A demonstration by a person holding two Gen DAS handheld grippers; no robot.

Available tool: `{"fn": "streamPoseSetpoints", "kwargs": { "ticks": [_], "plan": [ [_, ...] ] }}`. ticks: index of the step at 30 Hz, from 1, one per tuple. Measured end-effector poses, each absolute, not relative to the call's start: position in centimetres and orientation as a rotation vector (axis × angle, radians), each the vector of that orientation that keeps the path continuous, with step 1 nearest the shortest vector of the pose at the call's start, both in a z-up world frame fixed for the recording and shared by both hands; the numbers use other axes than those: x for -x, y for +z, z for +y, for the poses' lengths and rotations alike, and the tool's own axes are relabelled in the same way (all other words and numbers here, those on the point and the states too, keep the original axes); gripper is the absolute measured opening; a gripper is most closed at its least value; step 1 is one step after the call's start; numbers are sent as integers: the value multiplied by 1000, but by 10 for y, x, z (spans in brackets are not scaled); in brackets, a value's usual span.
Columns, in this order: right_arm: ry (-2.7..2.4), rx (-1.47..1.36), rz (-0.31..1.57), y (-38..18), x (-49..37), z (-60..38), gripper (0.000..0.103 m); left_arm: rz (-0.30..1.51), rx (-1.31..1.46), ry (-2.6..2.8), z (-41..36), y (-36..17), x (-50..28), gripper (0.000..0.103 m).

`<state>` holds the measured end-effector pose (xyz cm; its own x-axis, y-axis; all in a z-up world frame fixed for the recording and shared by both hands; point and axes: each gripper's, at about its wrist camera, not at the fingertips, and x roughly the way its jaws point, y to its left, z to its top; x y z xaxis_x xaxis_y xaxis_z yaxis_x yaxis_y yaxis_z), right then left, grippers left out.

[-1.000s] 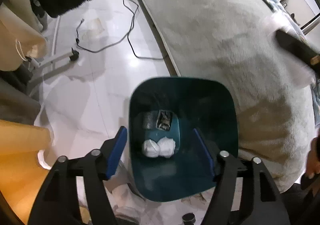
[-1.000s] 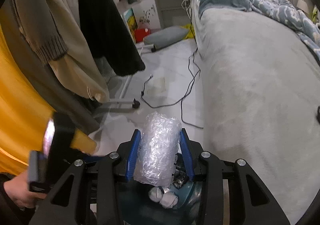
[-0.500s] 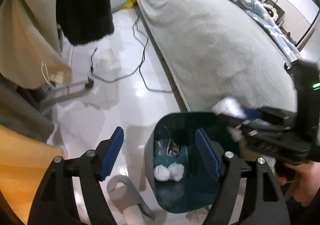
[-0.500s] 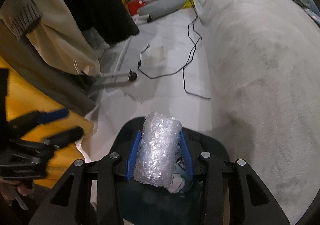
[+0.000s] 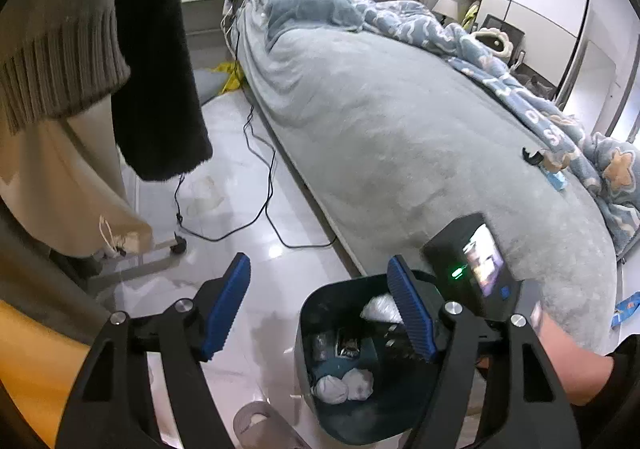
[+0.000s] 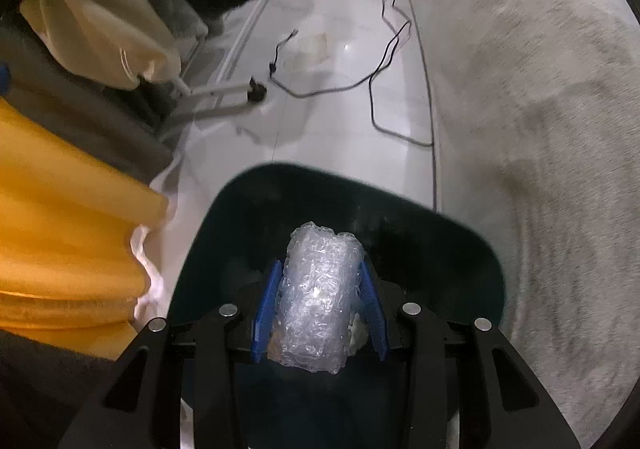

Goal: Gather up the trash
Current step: 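Lower the bubble wrap into the bin and open the right tool, then move both tools back from the bin toward the bed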

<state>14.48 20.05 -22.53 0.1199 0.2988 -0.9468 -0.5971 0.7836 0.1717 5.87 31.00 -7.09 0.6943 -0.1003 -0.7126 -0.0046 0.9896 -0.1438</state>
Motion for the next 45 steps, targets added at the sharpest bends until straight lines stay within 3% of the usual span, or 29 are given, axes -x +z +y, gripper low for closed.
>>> {"fn": "streamPoseSetpoints", "kwargs": {
  "ticks": [6,11,16,26,33,45],
  "plan": [
    [668,324,1332,-239,-140,203,41,766,95,-45,305,-61,-57,65],
    [669,357,1353,-242,-136,200,41,734,90,-44,301,-50,-57,64],
    [670,390,1355,-237,-129,190,63,686,102,-55,291,-31,-57,64],
    [707,313,1184,-181,-124,160,87,648,82,-65,254,-11,-68,67],
    [707,297,986,-117,-121,130,92,636,65,-88,222,-2,-80,72],
    [624,257,822,-67,-142,60,95,612,114,-149,180,9,-105,84]
  ]
}}
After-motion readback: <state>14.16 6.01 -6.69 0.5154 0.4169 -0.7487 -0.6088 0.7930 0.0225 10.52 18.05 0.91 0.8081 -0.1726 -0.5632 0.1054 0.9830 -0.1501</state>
